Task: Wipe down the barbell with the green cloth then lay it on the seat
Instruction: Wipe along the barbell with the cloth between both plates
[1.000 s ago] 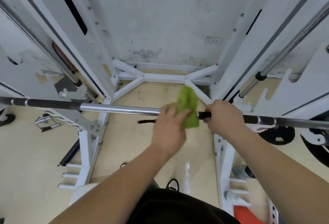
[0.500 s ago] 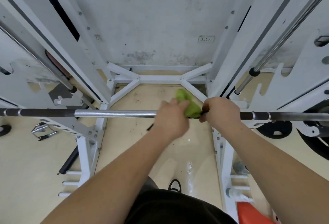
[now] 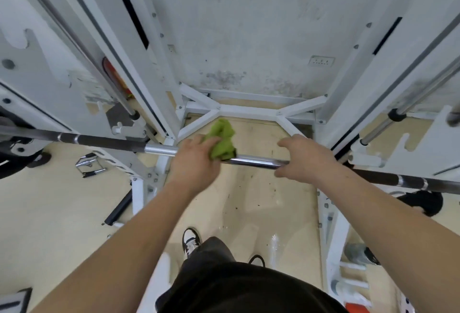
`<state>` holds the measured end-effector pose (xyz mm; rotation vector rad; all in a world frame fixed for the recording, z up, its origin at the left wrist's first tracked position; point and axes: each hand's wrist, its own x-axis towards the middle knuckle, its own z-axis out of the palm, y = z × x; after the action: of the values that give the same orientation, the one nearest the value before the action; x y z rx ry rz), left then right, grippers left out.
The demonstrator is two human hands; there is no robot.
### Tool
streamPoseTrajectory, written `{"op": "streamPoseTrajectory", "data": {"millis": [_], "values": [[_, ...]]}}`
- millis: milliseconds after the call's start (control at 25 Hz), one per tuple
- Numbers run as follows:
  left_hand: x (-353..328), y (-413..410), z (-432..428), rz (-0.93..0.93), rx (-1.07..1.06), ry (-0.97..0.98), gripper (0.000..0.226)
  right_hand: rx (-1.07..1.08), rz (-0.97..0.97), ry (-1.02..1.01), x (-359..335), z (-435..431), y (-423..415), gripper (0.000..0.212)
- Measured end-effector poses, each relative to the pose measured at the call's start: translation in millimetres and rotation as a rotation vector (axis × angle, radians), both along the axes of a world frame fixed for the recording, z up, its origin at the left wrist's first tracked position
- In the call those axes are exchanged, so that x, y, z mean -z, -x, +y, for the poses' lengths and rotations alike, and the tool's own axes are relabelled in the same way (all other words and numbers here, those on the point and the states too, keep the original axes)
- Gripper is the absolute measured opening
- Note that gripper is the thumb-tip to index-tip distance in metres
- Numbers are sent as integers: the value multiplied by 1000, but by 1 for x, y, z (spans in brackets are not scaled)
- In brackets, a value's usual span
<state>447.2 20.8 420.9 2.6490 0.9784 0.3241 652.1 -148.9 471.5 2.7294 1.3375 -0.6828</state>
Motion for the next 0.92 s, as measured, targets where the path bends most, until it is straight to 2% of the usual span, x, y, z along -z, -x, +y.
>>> {"op": "streamPoseTrajectory", "data": {"millis": [120, 240, 320, 400, 480, 520, 600, 680, 760, 800, 920], "values": [[-6, 50, 62, 88, -290, -39, 47, -19, 103, -131, 10, 26, 25, 74], [-1, 51, 51, 44, -480, -20, 49, -42, 87, -147, 17, 31, 35, 69], [6, 26, 0, -56, -365, -20, 45, -35, 89, -129, 15, 29, 34, 69], [12, 2, -64, -147, -116, 30, 43, -35, 85, -124, 16, 29, 29, 55], [17, -4, -108, -150, 49, 202, 42, -62, 59, -60, 15, 28, 24, 42], [22, 0, -114, -175, 32, 294, 40, -99, 40, -16, 15, 26, 23, 46], [35, 25, -108, -314, -254, 511, 34, -164, -24, 22, 17, 24, 22, 57], [38, 56, -90, -460, -665, 735, 24, -171, -52, -51, 18, 27, 26, 63], [30, 68, -62, -663, -908, 864, 17, -176, -32, -152, 19, 37, 35, 63], [23, 68, -46, -747, -945, 896, 19, -177, -12, -187, 20, 44, 40, 61], [4, 56, -13, -946, -883, 941, 20, -175, 35, -230, 23, 59, 54, 53]]}}
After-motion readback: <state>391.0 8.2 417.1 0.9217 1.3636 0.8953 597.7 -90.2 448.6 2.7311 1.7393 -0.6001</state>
